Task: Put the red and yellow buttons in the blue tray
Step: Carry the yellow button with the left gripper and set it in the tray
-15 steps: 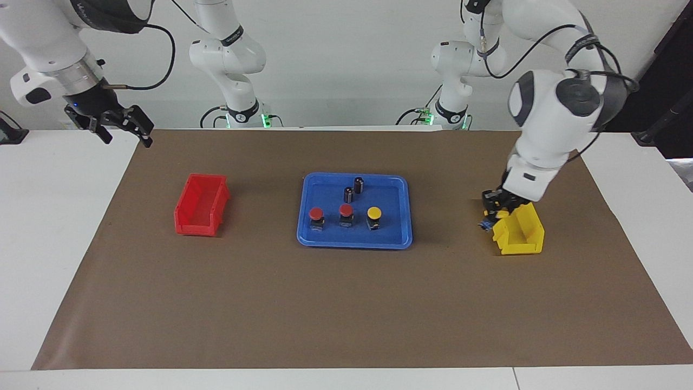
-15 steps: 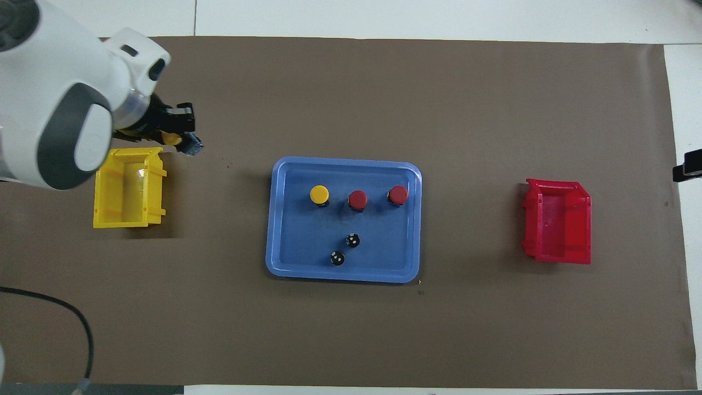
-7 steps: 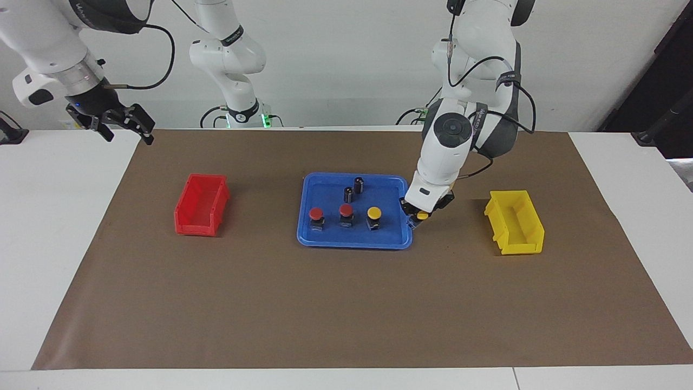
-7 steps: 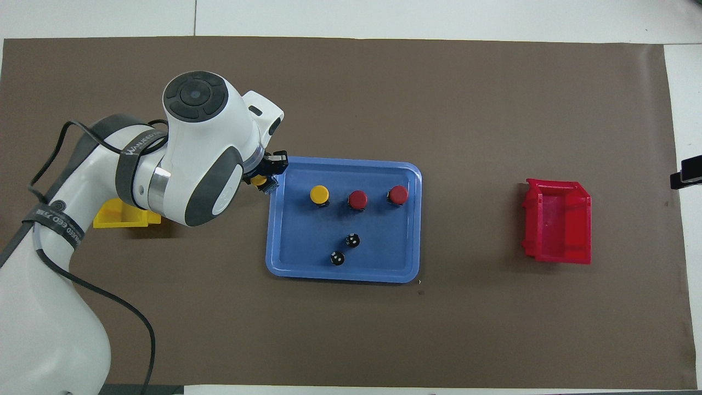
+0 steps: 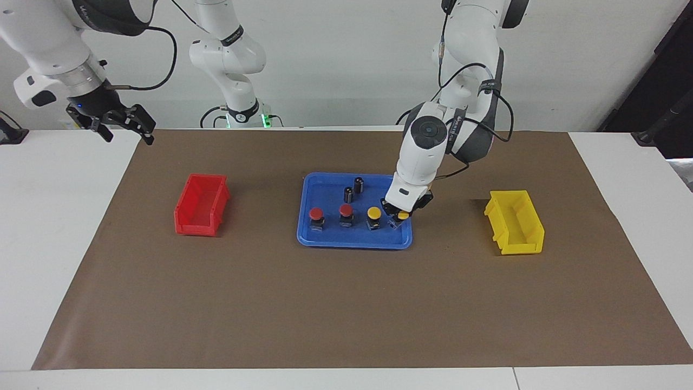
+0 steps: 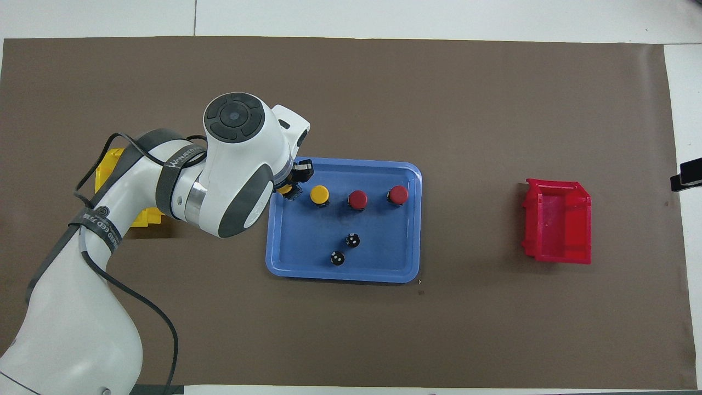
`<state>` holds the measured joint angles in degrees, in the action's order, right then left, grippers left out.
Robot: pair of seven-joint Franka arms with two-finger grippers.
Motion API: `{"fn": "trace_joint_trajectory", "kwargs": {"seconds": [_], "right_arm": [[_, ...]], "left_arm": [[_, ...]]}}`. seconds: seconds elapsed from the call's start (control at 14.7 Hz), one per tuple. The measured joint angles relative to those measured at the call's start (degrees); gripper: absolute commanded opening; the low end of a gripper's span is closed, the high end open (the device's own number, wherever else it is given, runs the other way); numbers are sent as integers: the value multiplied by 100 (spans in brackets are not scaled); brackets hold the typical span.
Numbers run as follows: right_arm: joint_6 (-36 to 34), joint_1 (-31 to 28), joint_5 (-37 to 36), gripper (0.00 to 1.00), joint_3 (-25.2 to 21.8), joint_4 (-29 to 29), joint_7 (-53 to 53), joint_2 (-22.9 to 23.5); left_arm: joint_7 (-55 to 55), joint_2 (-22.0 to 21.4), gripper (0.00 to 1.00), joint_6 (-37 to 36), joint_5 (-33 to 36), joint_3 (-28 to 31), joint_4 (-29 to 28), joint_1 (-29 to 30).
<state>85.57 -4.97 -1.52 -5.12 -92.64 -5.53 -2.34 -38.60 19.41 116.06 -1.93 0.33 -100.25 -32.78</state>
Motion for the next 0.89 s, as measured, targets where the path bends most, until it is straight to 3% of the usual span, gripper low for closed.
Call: {"fn": "trace_joint_trajectory", "kwargs": {"seconds": [0.07,0.14,0.2,0.27,0.55,0.61,0.68,0.89], "right_arm": [[0,0,-4,100,0,0,-65,0],[0,-1,-8,100,0,0,-110,0],[0,-1,-11,100,-1,0,-162,0],[0,-1,-12,100,-1,-1,-182,0],[0,12,-12,100,6,-2,-214,0],[0,16,-12,100,14,-2,-217,0],[0,16,-12,100,19,-2,-217,0],[0,12,-12,100,16,-2,-217,0]], "left_arm": [[0,42,12,50,-2,7,-3,1],[-1,72,25,109,-3,14,-15,1],[-1,88,46,151,-4,20,-30,2],[-1,90,54,170,-4,24,-49,2],[-5,90,68,154,-7,26,-65,2],[-6,88,79,128,-7,26,-62,2],[-6,79,100,99,-7,27,-57,2],[22,-54,100,-190,-6,75,20,19]]}}
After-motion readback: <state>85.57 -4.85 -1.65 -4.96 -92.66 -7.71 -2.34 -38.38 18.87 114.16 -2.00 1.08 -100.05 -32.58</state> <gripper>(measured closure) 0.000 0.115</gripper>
